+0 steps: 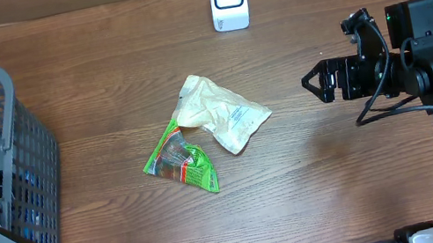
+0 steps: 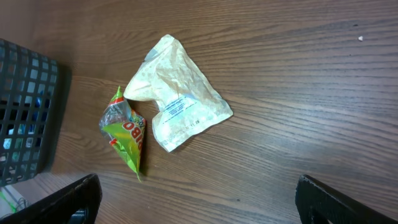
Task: Scan the item barcode
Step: 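Grasp the small blue wrapped packet with the left gripper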
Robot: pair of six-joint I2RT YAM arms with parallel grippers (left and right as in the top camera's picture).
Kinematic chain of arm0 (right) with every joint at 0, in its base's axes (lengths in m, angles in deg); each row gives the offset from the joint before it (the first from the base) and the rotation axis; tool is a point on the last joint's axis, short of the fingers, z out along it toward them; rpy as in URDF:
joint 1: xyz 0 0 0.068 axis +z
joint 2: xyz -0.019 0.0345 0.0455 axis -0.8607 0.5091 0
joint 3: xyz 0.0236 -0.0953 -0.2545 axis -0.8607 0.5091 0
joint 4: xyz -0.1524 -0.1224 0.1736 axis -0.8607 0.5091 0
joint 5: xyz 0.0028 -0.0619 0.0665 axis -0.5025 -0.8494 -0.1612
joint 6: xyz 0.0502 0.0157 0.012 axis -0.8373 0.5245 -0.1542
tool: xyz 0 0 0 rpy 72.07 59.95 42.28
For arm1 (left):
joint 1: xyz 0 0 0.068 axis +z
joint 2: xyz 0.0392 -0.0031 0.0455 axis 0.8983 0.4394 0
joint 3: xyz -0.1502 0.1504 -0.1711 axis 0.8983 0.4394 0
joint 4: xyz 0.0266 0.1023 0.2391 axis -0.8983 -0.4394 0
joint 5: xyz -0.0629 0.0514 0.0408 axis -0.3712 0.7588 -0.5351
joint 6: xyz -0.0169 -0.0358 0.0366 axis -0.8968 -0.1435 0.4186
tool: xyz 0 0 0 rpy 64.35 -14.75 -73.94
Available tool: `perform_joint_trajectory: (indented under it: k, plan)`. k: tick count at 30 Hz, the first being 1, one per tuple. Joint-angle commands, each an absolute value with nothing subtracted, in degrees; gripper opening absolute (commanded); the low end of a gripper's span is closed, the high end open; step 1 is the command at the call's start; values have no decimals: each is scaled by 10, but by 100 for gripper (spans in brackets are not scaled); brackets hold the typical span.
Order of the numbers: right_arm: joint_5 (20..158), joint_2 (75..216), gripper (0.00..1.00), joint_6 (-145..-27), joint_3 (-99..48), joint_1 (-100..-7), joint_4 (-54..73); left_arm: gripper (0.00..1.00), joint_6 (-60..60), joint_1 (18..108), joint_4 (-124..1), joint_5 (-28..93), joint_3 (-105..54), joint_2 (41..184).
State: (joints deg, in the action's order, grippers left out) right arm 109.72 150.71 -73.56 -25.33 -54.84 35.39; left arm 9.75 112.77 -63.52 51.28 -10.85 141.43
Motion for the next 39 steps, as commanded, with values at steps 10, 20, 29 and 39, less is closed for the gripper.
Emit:
perform_joint_trajectory:
  k: [10, 20, 29, 39]
  plan:
    - [1103, 1507, 100, -735, -261, -546, 347, 81, 144, 1130, -763, 532, -250, 1439]
    - [1103, 1507, 100, -735, -261, -546, 347, 82, 186, 1095, -690, 528, -147, 1452]
    - [1103, 1507, 100, -735, -261, -546, 349, 63, 186, 1092, -681, 560, -131, 1453]
    - [1103, 1507, 100, -735, -261, -546, 349, 4, 168, 1093, -734, 554, -179, 1453]
